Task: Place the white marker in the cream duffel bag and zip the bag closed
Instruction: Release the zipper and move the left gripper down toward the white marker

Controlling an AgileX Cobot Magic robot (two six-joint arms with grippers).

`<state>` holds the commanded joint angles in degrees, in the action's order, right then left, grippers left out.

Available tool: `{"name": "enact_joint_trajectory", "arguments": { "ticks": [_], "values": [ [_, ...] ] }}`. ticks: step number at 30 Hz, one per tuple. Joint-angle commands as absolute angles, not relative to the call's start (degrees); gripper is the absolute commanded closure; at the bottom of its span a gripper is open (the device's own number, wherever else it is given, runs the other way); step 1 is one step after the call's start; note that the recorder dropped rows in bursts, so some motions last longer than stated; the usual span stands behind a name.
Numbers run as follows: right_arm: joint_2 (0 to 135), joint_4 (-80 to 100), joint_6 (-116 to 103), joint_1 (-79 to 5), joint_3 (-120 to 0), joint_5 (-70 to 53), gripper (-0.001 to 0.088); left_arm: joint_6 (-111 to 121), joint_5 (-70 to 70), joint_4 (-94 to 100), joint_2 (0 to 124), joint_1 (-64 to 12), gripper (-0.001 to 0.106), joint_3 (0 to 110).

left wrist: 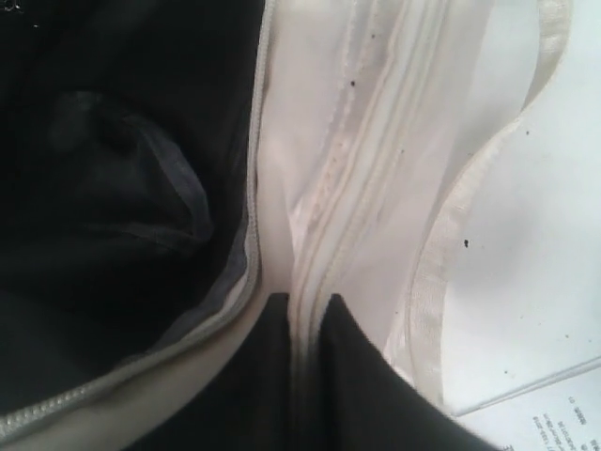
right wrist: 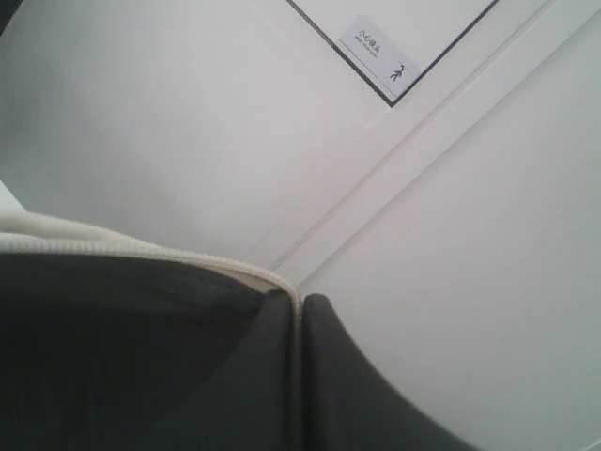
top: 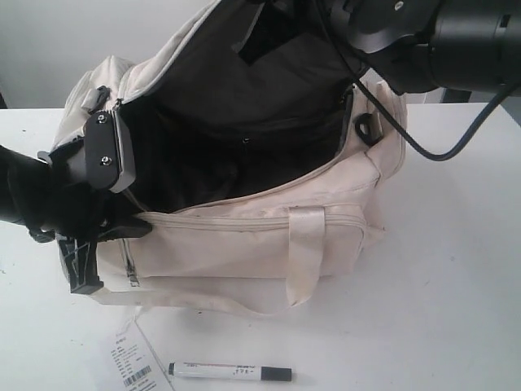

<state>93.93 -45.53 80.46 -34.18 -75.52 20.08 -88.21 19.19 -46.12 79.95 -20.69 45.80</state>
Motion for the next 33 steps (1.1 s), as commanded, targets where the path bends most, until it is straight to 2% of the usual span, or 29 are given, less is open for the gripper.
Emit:
{"name": "enact_joint_trajectory", "arguments": {
  "ticks": [6,10,29,33],
  "values": [
    [93.9,-45.5,80.5,-34.2,-75.5,20.0,0.0868,-86.7,20.2,-46.1,80.0,-20.7,0.066,45.8],
    [93.9,-45.5,80.5,-34.2,-75.5,20.0,0.0868,-83.6,20.2,-46.1,79.6,-20.7,0.055,45.8],
    [93.9,-45.5,80.5,-34.2,-75.5,19.8,0.0868,-80.4,31.1,-46.1,64.2,-20.7,0.053,45.8],
    [93.9,-45.5,80.5,-34.2,-75.5,19.8,0.0868,-77.6,31.4,-49.5,61.6,-20.7,0.057,45.8]
  ]
}}
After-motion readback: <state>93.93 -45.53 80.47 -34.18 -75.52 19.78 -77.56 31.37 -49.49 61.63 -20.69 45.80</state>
